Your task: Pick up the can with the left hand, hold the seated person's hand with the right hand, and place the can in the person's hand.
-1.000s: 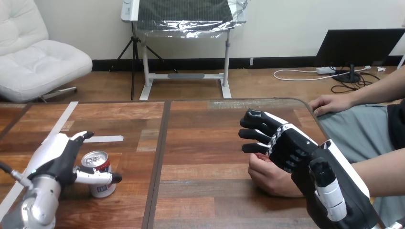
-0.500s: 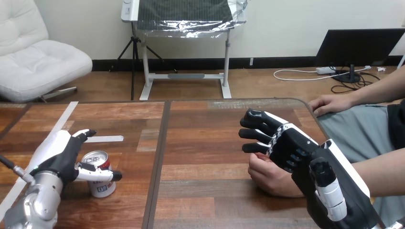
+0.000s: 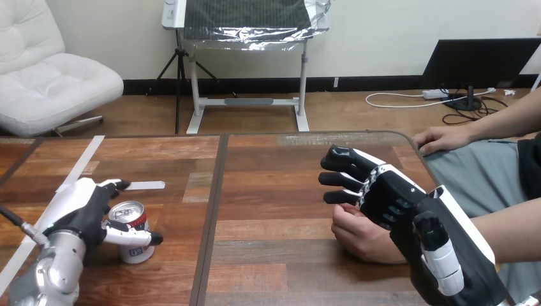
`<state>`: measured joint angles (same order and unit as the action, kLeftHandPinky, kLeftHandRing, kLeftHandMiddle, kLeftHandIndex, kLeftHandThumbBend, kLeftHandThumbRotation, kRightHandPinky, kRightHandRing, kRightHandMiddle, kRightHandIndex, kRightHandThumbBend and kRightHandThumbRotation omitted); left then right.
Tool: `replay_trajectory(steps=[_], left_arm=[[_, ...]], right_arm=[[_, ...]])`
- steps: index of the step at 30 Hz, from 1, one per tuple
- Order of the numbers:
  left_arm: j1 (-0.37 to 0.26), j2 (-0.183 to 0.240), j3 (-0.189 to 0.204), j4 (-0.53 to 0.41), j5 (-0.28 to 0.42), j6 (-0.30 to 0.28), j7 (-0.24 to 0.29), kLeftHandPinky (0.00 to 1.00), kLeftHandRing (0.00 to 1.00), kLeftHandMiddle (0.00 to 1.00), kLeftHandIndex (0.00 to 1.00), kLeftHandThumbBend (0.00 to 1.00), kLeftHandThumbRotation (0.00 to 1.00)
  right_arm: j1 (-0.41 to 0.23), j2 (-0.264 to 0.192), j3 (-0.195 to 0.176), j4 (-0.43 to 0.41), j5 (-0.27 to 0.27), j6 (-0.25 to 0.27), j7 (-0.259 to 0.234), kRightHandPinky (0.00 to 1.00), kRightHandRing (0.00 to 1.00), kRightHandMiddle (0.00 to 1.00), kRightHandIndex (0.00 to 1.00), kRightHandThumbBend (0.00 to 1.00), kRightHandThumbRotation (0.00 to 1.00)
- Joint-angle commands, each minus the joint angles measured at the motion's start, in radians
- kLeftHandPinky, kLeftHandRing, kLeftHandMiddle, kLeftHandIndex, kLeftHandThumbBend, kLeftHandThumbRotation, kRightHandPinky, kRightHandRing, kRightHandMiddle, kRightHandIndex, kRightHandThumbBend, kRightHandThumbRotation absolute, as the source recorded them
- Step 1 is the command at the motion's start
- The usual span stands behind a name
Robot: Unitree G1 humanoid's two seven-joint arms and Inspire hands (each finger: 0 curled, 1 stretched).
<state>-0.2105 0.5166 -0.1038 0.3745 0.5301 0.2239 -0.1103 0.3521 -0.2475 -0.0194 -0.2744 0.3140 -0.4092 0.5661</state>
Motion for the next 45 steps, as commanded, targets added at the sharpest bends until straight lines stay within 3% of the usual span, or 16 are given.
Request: replay_trajectory(steps=[1,5,8,26,38,45], left_arm=[[-0.093,0.009,-0.004,0.002,0.003,0.005,0.009,0.51,0.70,0.78,0.85,0.84,0.21],[-0.100,0.009,-0.007,0.008,0.003,0.008,0.008,0.41,0.59,0.71,0.84,0.84,0.20],[-0.103,0.010,-0.011,0.012,0.004,0.007,0.007,0.37,0.57,0.71,0.83,0.83,0.20],[-0.112,0.018,-0.029,0.021,0.015,0.005,-0.007,0.49,0.71,0.79,0.82,0.83,0.20],[-0.113,0.021,-0.044,0.023,0.016,0.000,-0.002,0.52,0.73,0.80,0.81,0.84,0.20],[-0.113,0.023,-0.056,0.023,0.022,0.001,0.000,0.48,0.68,0.77,0.80,0.83,0.18]], right_arm=[[-0.054,-0.009,-0.021,-0.035,-0.002,-0.032,-0.009,0.78,0.84,0.87,0.86,0.83,0.97],[-0.053,-0.010,-0.020,-0.038,-0.004,-0.032,-0.013,0.78,0.84,0.87,0.86,0.83,0.97],[-0.052,-0.011,-0.021,-0.040,-0.004,-0.031,-0.013,0.78,0.84,0.87,0.86,0.83,0.97],[-0.050,-0.012,-0.023,-0.043,0.001,-0.033,-0.010,0.78,0.84,0.86,0.86,0.83,0.96],[-0.049,-0.010,-0.024,-0.041,-0.007,-0.041,-0.013,0.78,0.84,0.86,0.86,0.83,0.97],[-0.048,-0.010,-0.024,-0.042,-0.002,-0.038,-0.012,0.78,0.83,0.86,0.86,0.83,0.97]])
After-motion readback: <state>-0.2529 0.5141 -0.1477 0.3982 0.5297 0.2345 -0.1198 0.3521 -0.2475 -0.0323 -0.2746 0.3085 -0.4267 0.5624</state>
